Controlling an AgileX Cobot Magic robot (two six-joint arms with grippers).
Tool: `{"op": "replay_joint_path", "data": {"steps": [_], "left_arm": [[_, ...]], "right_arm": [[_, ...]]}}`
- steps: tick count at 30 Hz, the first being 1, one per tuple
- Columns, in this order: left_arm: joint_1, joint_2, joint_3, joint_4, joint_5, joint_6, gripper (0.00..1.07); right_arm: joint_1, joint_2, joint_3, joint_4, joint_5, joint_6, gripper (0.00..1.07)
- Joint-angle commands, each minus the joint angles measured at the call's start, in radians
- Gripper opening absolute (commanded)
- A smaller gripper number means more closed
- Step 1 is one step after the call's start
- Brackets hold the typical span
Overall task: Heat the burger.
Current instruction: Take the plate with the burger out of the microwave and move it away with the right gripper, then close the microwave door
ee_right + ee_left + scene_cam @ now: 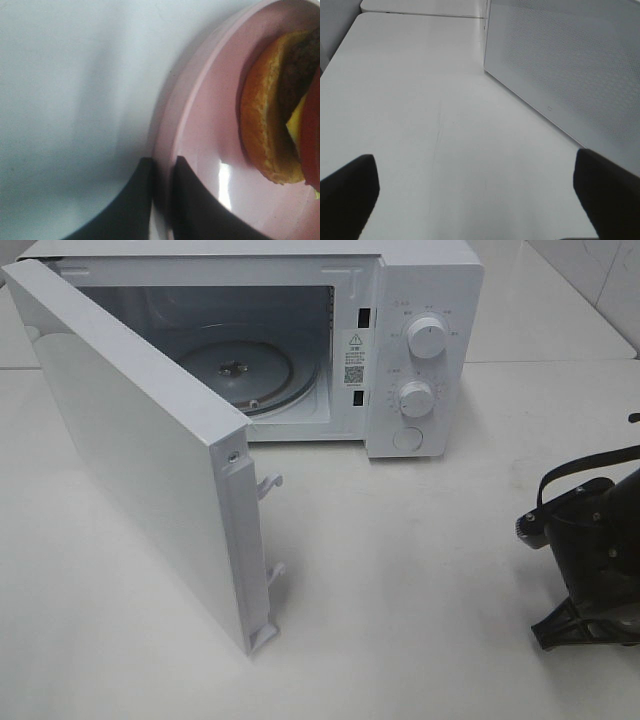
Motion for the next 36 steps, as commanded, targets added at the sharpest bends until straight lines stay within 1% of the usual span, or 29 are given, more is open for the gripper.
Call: {"op": "replay_joint_path", "data": {"steps": [1, 3, 5, 6, 7, 8, 9, 10, 11, 14, 17, 23, 24, 28, 30, 31, 32, 33, 34, 35, 36], "left_arm": [[-0.001, -0.002, 0.003, -0.004, -0.011, -0.001, 0.98], [-0.001, -0.002, 0.003, -0.004, -0.011, -0.001, 0.98], [-0.001, -0.002, 0.003, -0.004, -0.011, -0.001, 0.98], [-0.001, -0.002, 0.003, -0.004, -0.011, -0.001, 0.98], [-0.001, -0.002, 0.003, -0.004, -0.011, -0.001, 0.98], [-0.001, -0.002, 0.003, -0.004, -0.011, -0.001, 0.98], [-0.001, -0.002, 0.003, -0.004, -0.011, -0.001, 0.98], [-0.001, -0.002, 0.003, -0.004, -0.011, -0.001, 0.98], [-0.001, -0.002, 0.003, -0.004, -0.011, -0.001, 0.98], [-0.001, -0.002, 0.003, -0.004, -0.011, -0.001, 0.98], [-0.001, -0.002, 0.003, -0.004, -0.011, -0.001, 0.98], [-0.001, -0.002, 0.003, -0.004, -0.011, -0.001, 0.98], [-0.001, -0.002, 0.003, -0.004, -0.011, -0.001, 0.98], [-0.001, -0.002, 0.003, -0.004, -0.011, -0.001, 0.98], [-0.001, -0.002, 0.003, -0.004, -0.011, -0.001, 0.98], [-0.001, -0.002, 0.003, -0.004, -0.011, -0.001, 0.98], [-0.001, -0.002, 0.003, -0.004, -0.011, -0.001, 0.98], [-0.001, -0.002, 0.003, -0.004, -0.011, -0.001, 0.98], [-0.001, -0.002, 0.003, -0.004, -0.011, -0.001, 0.98], [-0.001, -0.002, 0.003, -0.004, -0.011, -0.001, 0.98], [-0.001, -0.002, 0.003, -0.004, -0.011, -0.001, 0.98]], "right_arm": [[-0.003, 0.009, -0.002, -0.009, 0.024, 0.02, 0.08], [-0.003, 0.009, -0.003, -0.009, 0.024, 0.018, 0.15], [-0.003, 0.009, -0.003, -0.009, 0.024, 0.017, 0.17], [-0.003, 0.009, -0.011, -0.004, 0.026, 0.015, 0.22], [-0.003, 0.009, -0.011, -0.004, 0.026, 0.015, 0.22], [-0.003, 0.008, -0.015, -0.003, 0.028, 0.008, 0.25], [-0.003, 0.007, -0.026, 0.003, 0.03, -0.015, 0.31], [-0.003, 0.007, -0.026, 0.003, 0.03, -0.015, 0.31], [-0.003, 0.007, -0.04, 0.019, 0.032, -0.044, 0.36], [-0.003, 0.004, -0.058, 0.045, 0.032, -0.088, 0.39], [-0.003, -0.01, -0.068, 0.055, 0.031, -0.111, 0.39], [-0.003, -0.094, -0.068, 0.071, 0.034, -0.183, 0.39], [-0.003, -0.127, -0.068, 0.089, 0.034, -0.229, 0.39], [-0.003, -0.184, -0.068, 0.114, 0.031, -0.285, 0.41], [-0.003, -0.239, -0.068, 0.142, 0.025, -0.345, 0.45], [-0.003, -0.239, -0.068, 0.142, 0.025, -0.345, 0.45], [-0.003, -0.275, -0.068, 0.158, 0.023, -0.384, 0.5], [-0.003, -0.275, -0.068, 0.158, 0.023, -0.384, 0.5], [-0.003, -0.294, -0.068, 0.169, 0.023, -0.406, 0.54], [-0.003, -0.33, -0.068, 0.196, 0.023, -0.448, 0.6], [-0.003, -0.33, -0.068, 0.196, 0.023, -0.448, 0.6]]}}
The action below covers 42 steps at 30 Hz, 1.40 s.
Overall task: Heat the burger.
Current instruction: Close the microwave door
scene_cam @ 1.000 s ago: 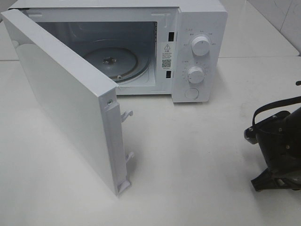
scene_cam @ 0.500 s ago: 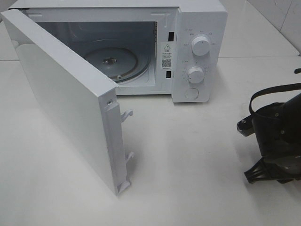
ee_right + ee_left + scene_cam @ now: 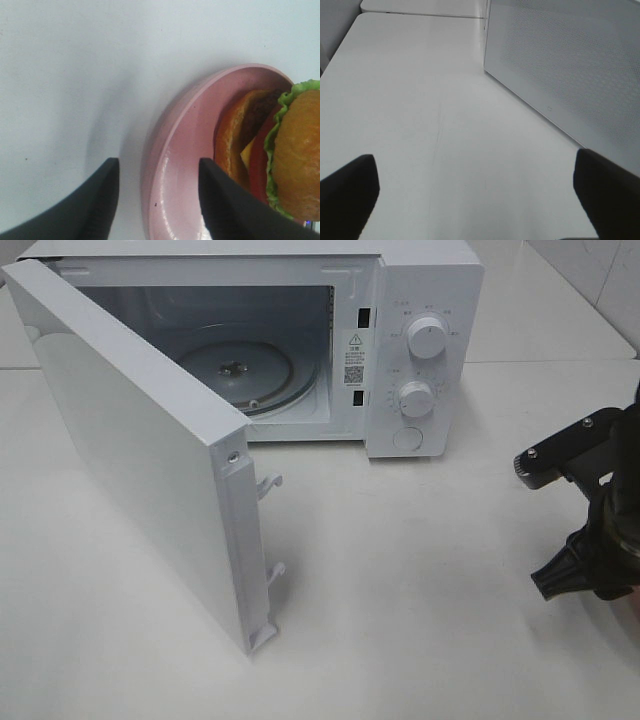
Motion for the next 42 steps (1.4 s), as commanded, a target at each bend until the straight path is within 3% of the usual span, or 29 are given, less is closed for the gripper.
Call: {"op": "replay_joint_path", "data": {"steps": [1, 8, 13, 15, 20, 42], "left_arm": [[-0.001, -0.002, 0.003, -0.004, -0.011, -0.001, 0.98], [-0.001, -0.002, 0.003, -0.004, -0.011, -0.001, 0.98], [-0.001, -0.002, 0.003, -0.004, -0.011, -0.001, 0.98], [-0.001, -0.002, 0.003, -0.004, -0.011, -0.001, 0.98], [-0.001, -0.002, 0.003, -0.004, -0.011, -0.001, 0.98], [-0.001, -0.002, 0.003, -0.004, -0.011, -0.001, 0.98]], "right_arm": [[-0.003, -0.076, -0.004, 0.051, 0.003, -0.103, 0.66], [-0.003, -0.157, -0.017, 0.166, 0.027, -0.243, 0.76], [-0.003, -0.217, -0.07, 0.341, 0.064, -0.46, 0.76], [-0.003, -0.271, -0.108, 0.478, 0.063, -0.599, 0.76], [-0.003, -0.352, -0.124, 0.593, 0.077, -0.708, 0.76], [-0.003, -0.743, -0.083, 0.647, 0.137, -0.807, 0.76]]}}
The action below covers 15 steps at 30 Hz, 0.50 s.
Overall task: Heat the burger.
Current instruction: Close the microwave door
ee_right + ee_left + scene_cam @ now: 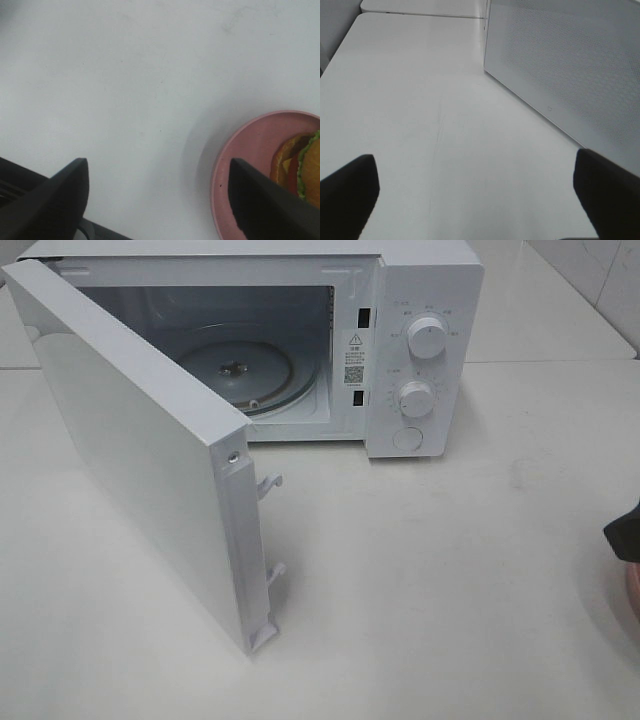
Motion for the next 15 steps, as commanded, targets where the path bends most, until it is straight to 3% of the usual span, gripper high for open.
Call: {"op": "replay_joint_path", "data": {"steps": [1, 5, 10, 15], "left_arm": [[-0.001, -0.002, 0.003, -0.004, -0.011, -0.001, 0.98], [-0.001, -0.002, 0.003, -0.004, -0.011, -0.001, 0.98], [-0.001, -0.002, 0.003, -0.004, -0.011, -0.001, 0.98], [-0.001, -0.002, 0.003, -0.004, -0.011, -0.001, 0.98]], "right_arm": [[-0.003, -0.099, 0.046, 0.01, 0.016, -0.022, 0.76], [-0.016, -0.153, 0.074, 0.045, 0.019, -0.031, 0.76], [-0.15, -0.251, 0.083, 0.162, 0.062, -0.152, 0.77], [-0.206, -0.345, 0.083, 0.214, 0.127, -0.181, 0.76]]}}
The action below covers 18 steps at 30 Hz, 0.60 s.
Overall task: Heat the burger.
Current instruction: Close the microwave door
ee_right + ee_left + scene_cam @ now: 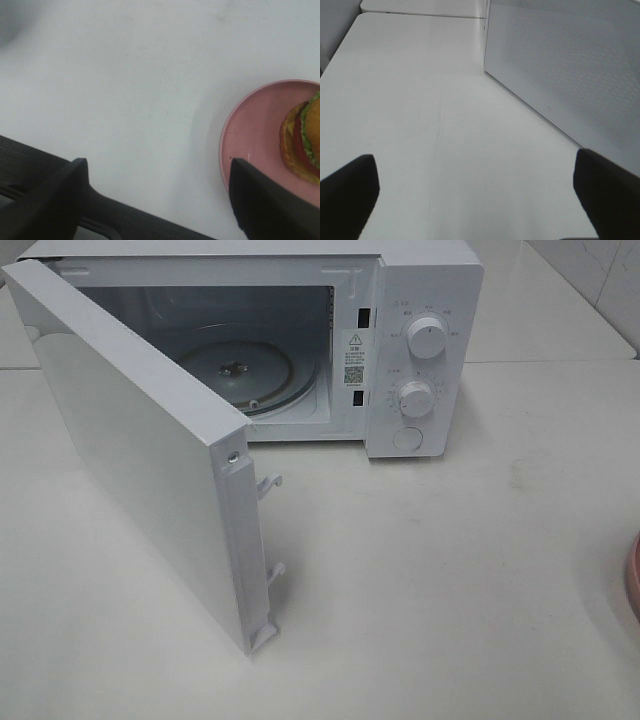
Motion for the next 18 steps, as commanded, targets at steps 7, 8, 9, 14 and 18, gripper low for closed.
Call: {"op": "replay_joint_path", "data": {"steps": [7, 8, 9, 14, 18], "left_arm": [[-0.001, -0.002, 0.003, -0.004, -0.011, -0.001, 0.98], [-0.001, -0.002, 0.003, -0.004, -0.011, -0.001, 0.98], [-0.001, -0.002, 0.003, -0.004, -0.011, -0.001, 0.98], [-0.001, -0.002, 0.003, -0.004, -0.011, -0.001, 0.98], [-0.001, -0.002, 0.003, -0.004, -0.011, -0.001, 0.98]], "right_arm": [[-0.088, -0.167, 0.005, 0.039, 0.095, -0.025, 0.76], [-0.102, -0.189, 0.007, 0.039, 0.107, -0.025, 0.76], [-0.128, -0.232, 0.014, 0.039, 0.118, -0.025, 0.76], [-0.158, -0.313, 0.017, 0.046, 0.109, -0.018, 0.76], [-0.19, -0.407, 0.021, 0.038, 0.088, -0.018, 0.76]]}}
